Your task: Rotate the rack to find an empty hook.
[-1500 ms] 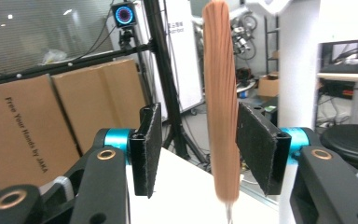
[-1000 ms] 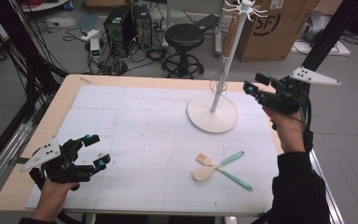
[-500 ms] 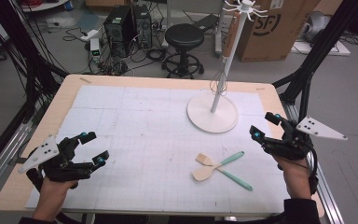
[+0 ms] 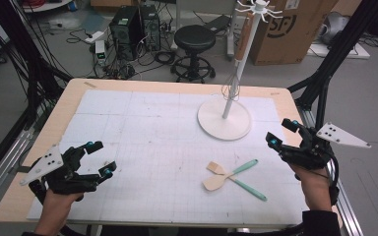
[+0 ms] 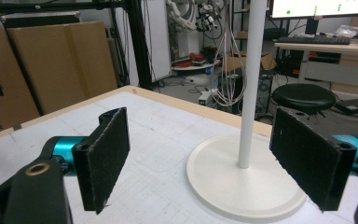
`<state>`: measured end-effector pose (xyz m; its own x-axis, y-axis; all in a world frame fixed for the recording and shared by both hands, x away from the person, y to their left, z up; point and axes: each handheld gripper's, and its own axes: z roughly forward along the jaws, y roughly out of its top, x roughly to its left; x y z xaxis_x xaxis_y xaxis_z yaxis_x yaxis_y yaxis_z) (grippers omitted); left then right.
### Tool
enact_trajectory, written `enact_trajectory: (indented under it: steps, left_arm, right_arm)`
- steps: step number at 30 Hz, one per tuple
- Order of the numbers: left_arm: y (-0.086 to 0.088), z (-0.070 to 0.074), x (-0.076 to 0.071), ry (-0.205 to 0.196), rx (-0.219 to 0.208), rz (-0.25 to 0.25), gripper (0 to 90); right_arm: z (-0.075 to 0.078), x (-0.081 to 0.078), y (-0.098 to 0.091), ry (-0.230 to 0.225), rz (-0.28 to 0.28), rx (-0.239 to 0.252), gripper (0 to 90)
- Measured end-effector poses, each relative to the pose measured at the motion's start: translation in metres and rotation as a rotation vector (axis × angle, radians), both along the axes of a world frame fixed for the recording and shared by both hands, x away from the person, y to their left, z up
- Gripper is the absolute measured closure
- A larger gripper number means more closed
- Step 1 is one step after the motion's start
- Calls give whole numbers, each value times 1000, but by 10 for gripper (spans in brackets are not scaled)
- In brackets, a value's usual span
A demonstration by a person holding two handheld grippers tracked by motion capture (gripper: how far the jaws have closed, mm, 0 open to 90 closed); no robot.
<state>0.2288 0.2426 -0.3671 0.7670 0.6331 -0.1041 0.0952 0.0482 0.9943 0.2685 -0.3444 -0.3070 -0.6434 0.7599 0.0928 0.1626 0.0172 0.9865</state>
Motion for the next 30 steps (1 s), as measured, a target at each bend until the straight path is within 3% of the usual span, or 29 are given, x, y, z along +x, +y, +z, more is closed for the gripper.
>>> enact_trajectory:
  steps: [5,8,10,12,15,16,19,21,22,23,30]
  left_arm:
    - [0,-2,1,6,-3,-11,186]
    - [-1,-5,0,16,0,-16,186]
    - [-1,-6,-1,17,-1,-17,186]
    - [-4,-8,-2,16,-5,-29,186]
    - [-5,-9,-2,16,0,-36,187]
    - [-7,-11,0,22,-4,-38,187]
    - [-7,-13,3,28,0,-40,188]
    - [-7,-16,5,40,3,-39,189]
    - [-8,-17,6,40,9,-38,189]
    - [-8,-17,7,40,7,-41,191]
    - [-6,-19,9,34,-4,-47,191]
  right_arm:
    - [3,5,0,16,-10,7,194]
    - [7,10,1,15,-4,25,242]
    - [11,13,1,7,-4,48,304]
    - [16,18,-1,-8,7,86,441]
    - [22,22,-3,-8,10,91,506]
    - [28,27,-4,-7,0,86,583]
    - [37,31,-4,-6,3,72,651]
    - [51,39,-4,1,9,42,798]
    - [51,39,-4,1,9,42,798]
    - [61,46,-3,11,12,20,878]
    - [92,67,6,10,30,-20,893]
